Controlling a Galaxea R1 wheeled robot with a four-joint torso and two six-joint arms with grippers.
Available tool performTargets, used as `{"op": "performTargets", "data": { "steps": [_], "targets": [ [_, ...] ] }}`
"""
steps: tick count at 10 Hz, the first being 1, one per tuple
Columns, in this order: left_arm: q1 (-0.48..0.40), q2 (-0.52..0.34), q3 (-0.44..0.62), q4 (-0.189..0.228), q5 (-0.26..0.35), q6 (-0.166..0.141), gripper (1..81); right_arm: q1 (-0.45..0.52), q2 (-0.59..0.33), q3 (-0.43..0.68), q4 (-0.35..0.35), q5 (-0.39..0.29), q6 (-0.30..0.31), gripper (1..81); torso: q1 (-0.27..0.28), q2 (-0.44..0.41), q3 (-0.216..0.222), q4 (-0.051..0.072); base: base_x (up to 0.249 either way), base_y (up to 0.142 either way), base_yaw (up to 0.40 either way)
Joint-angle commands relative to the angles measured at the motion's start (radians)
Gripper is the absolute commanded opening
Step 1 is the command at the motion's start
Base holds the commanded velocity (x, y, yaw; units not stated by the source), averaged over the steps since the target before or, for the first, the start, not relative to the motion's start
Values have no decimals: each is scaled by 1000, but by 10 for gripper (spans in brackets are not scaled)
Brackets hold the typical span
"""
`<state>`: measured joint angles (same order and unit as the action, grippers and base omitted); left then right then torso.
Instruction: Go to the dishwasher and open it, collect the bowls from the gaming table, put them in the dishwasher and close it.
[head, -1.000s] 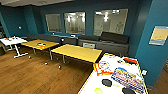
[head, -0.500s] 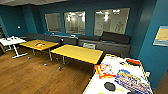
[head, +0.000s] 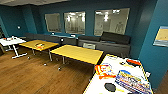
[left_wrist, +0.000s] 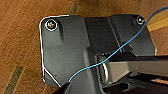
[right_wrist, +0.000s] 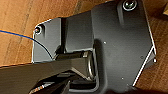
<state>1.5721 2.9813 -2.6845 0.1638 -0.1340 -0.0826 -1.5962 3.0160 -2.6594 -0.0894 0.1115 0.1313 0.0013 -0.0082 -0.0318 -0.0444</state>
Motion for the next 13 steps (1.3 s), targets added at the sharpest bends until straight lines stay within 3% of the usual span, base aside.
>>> {"op": "performTargets", "data": {
  "steps": [1,13],
  "targets": [
    [-36,-2,3,0,50,0,811,34,-3,4,-4,-50,-2,811,0,0,0,0,0,0,0],
    [-36,-4,2,14,45,4,811,35,-1,3,-6,-50,-2,811,0,0,0,0,0,0,-29]
  ]
}}
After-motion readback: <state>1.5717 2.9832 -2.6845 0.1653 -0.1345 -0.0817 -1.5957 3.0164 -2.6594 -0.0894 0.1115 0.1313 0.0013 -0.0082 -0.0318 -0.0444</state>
